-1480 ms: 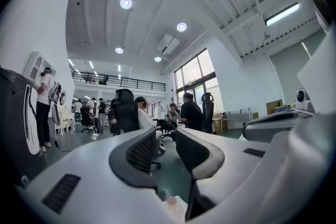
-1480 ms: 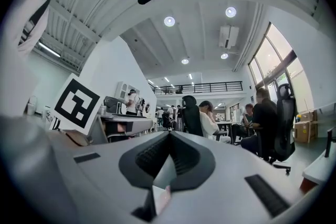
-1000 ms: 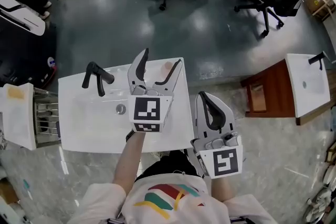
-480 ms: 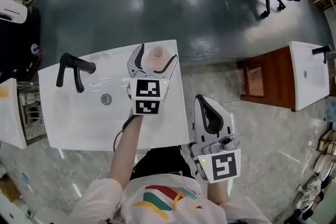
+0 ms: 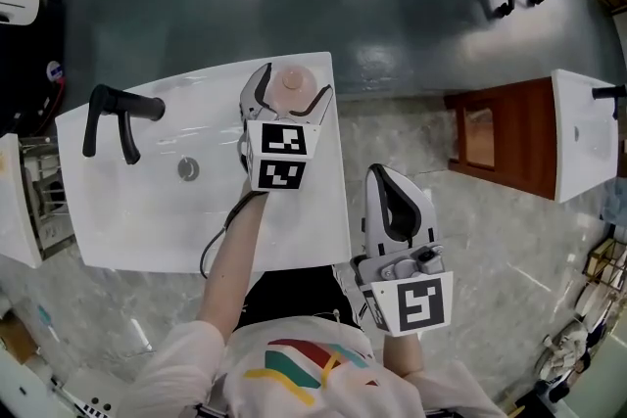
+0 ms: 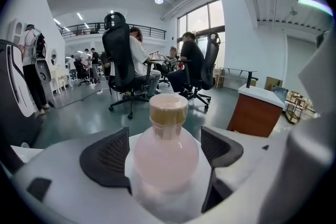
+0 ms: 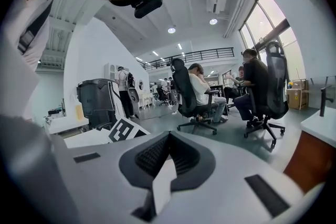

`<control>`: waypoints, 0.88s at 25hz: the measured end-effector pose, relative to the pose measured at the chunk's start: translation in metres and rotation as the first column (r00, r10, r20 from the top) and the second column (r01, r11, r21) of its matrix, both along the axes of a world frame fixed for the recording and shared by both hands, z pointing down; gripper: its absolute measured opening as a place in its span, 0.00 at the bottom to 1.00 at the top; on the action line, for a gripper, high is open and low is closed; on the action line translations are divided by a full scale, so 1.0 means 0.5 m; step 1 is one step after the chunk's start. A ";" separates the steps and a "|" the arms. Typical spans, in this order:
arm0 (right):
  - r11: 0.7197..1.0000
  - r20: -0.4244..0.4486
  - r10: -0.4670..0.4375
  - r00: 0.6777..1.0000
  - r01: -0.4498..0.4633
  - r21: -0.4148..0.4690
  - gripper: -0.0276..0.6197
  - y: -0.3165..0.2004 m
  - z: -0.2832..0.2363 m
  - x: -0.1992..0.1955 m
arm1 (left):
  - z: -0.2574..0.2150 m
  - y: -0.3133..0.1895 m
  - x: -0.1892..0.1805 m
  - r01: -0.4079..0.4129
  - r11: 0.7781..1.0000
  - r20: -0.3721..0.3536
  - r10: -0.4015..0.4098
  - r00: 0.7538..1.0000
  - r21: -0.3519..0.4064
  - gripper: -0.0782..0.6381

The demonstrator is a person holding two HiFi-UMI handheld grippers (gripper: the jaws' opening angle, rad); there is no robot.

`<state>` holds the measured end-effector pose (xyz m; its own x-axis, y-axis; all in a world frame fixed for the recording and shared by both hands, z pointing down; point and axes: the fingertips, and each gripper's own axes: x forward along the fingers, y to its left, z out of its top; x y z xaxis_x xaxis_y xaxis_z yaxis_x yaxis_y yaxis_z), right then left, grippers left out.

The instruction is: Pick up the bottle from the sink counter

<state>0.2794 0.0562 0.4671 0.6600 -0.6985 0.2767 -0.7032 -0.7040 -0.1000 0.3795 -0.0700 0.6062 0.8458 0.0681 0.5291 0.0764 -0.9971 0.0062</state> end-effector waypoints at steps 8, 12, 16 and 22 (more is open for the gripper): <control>1.000 0.026 -0.013 1.000 0.013 -0.011 0.06 -0.007 0.025 -0.002 | 0.039 0.005 0.005 -0.007 1.000 0.053 0.007 0.999 0.004 0.67; 1.000 0.030 0.004 1.000 -0.004 -0.011 0.06 0.002 0.026 0.007 | 0.048 0.006 0.005 -0.004 0.999 0.073 0.000 0.997 0.052 0.67; 1.000 0.030 0.009 1.000 -0.009 -0.012 0.06 0.008 0.028 0.010 | 0.050 0.000 0.007 0.012 0.997 0.082 -0.018 0.996 0.071 0.67; 1.000 0.041 0.005 0.999 -0.005 -0.010 0.06 0.001 0.036 0.005 | 0.049 -0.001 0.004 0.015 0.997 0.080 -0.021 0.997 0.072 0.67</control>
